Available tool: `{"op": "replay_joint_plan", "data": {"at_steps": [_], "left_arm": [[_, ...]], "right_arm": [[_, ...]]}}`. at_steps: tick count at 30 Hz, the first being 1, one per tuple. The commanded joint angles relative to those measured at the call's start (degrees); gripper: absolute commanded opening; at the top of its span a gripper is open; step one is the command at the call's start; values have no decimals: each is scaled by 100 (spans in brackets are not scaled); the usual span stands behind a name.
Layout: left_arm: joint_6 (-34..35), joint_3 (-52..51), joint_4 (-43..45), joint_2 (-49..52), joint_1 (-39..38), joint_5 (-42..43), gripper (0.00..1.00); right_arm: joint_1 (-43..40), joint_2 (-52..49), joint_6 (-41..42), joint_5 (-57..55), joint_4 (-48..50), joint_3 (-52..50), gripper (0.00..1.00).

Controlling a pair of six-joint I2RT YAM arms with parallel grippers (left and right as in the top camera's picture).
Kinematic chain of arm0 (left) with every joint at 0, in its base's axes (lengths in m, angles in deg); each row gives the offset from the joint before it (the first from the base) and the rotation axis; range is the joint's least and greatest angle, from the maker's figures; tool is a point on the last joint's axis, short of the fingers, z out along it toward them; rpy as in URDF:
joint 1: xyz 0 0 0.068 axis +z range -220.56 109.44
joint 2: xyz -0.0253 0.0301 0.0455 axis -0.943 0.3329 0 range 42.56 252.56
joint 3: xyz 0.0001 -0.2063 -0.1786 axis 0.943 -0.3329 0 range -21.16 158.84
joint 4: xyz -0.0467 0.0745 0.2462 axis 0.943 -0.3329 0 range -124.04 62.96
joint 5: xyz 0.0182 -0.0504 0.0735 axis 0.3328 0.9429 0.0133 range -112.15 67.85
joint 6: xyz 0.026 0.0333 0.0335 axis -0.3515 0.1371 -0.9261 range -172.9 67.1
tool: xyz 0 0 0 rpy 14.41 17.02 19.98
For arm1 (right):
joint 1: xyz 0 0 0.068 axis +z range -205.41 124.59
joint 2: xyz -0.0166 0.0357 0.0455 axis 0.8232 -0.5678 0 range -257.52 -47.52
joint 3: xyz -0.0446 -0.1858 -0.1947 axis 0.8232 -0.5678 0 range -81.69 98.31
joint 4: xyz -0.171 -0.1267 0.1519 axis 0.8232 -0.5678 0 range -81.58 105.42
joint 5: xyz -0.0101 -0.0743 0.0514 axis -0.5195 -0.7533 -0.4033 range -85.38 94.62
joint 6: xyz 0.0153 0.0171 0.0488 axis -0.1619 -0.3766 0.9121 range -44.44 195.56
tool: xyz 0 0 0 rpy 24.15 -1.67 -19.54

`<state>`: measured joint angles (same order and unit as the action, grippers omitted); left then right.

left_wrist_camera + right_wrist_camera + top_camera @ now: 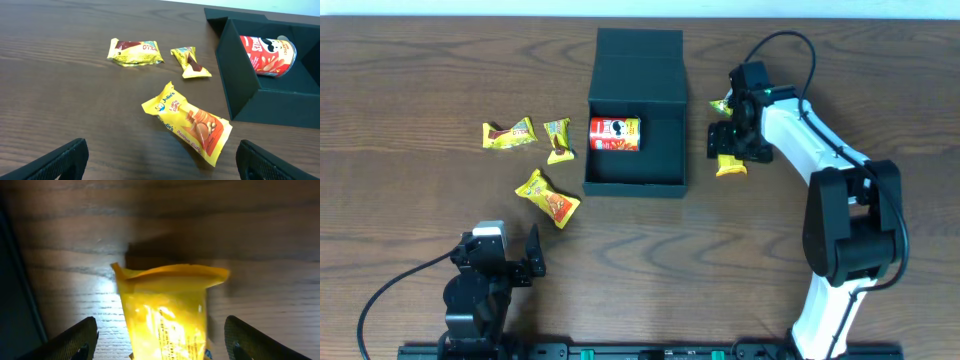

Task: Pack container
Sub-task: 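Move the right gripper to the yellow square snack packet, then grasp the yellow packet and lift it toward the box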

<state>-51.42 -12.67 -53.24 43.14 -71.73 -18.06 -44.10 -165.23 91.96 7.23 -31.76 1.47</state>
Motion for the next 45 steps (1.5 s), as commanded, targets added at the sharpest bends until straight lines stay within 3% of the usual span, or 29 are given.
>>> {"op": "replay_joint_plan", "data": {"at_steps": [1,5,10,18,30,39,45], "left_arm": [[20,-98,-11,-33,28,-4,95],[20,-98,-11,-33,28,-4,96],[20,-98,-11,-33,28,-4,95],[20,-98,-11,-33,28,-4,95],[20,-98,-11,-33,28,-4,95],[20,-98,-11,-33,28,-4,95],[20,-98,-11,-33,31,-4,96]], "right_arm": [[11,37,-146,195,52,-188,80],[11,37,-146,177,76,-264,73],[11,37,-144,170,136,-264,50],[13,42,-144,173,127,-157,40],[372,601,-146,199,-1427,1989,37],[1670,369,332,164,-911,2264,37],[1781,-155,809,103,-874,2264,37]]}}
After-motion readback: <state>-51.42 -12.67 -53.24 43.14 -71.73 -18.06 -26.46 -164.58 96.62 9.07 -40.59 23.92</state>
